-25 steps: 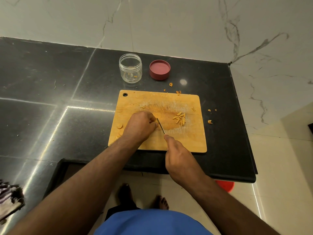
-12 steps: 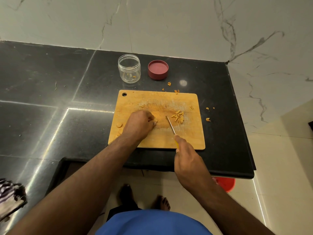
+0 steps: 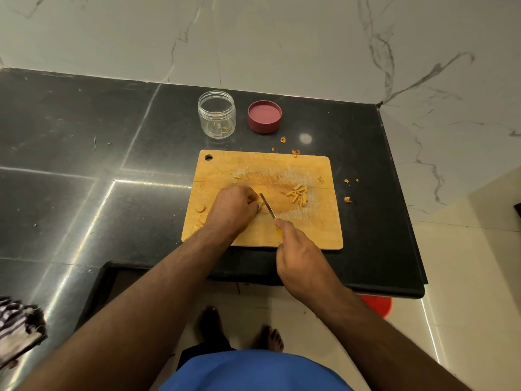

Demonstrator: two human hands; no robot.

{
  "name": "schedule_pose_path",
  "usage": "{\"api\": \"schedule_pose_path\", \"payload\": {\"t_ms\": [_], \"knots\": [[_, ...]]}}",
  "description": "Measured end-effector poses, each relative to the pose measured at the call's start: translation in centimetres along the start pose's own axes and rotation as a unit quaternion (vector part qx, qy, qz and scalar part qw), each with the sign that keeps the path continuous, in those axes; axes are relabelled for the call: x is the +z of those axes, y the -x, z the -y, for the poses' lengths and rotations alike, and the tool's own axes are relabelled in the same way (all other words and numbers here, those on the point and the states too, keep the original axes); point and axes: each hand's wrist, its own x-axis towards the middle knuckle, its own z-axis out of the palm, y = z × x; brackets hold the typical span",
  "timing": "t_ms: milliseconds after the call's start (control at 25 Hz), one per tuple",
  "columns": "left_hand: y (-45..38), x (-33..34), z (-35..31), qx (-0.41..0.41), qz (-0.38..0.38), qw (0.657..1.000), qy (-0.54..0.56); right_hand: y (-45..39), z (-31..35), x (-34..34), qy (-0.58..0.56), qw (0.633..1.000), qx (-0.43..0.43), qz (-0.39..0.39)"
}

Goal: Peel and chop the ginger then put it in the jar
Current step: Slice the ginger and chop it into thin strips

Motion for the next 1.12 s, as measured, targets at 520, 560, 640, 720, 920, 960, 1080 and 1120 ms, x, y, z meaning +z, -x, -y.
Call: {"api": "schedule_pose_path", "payload": {"t_ms": [520,560,640,720,920,960,1080,1120], "knots": [[0.0,0.0,0.0,0.015,-0.003,1.000,-0.014,-0.6,1.4,-0.5,0.023,0.996,0.035,0.085],[0.0,0.0,0.0,0.014,-0.002,1.000,-0.014,-0.8,1.4,-0.5,0.030,0.995,0.036,0.087],[0.0,0.0,0.0,0.012,-0.002,1.000,-0.012,-0.9,1.3,-0.5,0.043,0.994,0.041,0.094],[0.0,0.0,-0.3,0.010,-0.007,1.000,-0.014,-0.5,0.9,-0.5,0.040,0.994,0.036,0.090],[0.1,0.1,-0.3,-0.001,-0.012,1.000,-0.007,2.6,-0.3,-0.7,0.060,0.997,0.021,0.045],[0.2,0.1,-0.2,-0.001,-0.005,1.000,-0.004,3.0,-0.7,-0.6,0.076,0.997,0.008,0.033],[0.2,0.0,-0.1,-0.006,0.000,1.000,0.009,2.7,-0.6,-1.2,0.019,0.999,0.031,-0.017],[0.3,0.1,-0.1,-0.011,-0.002,1.000,0.014,2.5,-0.7,-1.3,-0.009,0.999,0.049,-0.013]]}}
